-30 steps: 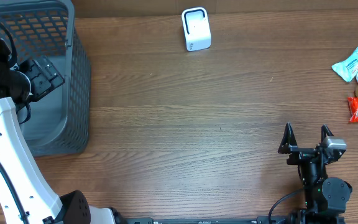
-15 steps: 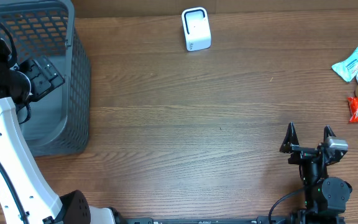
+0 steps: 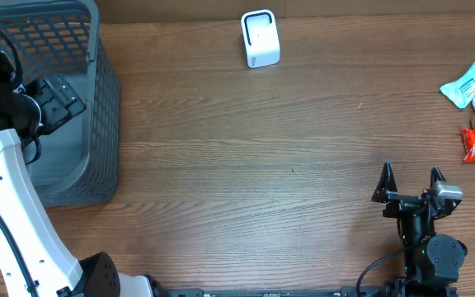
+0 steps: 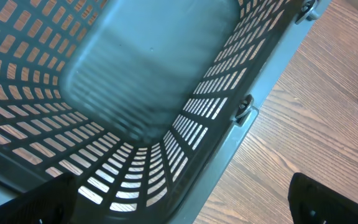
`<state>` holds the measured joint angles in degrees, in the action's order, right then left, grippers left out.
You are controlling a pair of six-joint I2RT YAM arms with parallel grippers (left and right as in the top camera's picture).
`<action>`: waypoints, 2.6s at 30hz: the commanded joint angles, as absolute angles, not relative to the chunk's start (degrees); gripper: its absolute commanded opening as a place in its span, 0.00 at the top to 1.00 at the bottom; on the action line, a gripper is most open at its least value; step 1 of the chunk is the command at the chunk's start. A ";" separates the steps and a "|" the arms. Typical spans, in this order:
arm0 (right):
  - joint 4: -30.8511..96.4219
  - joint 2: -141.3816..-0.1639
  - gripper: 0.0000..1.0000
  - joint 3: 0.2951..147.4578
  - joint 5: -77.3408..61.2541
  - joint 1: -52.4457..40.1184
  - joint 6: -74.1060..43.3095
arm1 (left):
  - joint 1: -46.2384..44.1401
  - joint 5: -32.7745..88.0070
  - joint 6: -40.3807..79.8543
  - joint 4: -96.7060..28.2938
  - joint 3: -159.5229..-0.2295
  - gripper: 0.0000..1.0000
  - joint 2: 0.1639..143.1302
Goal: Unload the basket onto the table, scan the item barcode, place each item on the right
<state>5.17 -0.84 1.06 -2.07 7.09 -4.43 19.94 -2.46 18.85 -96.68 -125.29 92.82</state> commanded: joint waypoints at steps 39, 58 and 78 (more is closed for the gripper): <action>4.82 -0.16 0.00 0.49 -1.54 7.20 -4.03 | 19.90 -2.85 16.99 -96.79 -125.67 0.00 90.59; 4.82 -0.16 0.00 0.49 -1.54 7.20 -4.03 | 10.70 11.16 1.58 -58.94 -61.58 0.00 42.76; 4.82 -0.16 0.00 0.49 -1.54 7.20 -4.03 | 8.29 13.63 3.25 -22.96 -15.99 0.00 1.98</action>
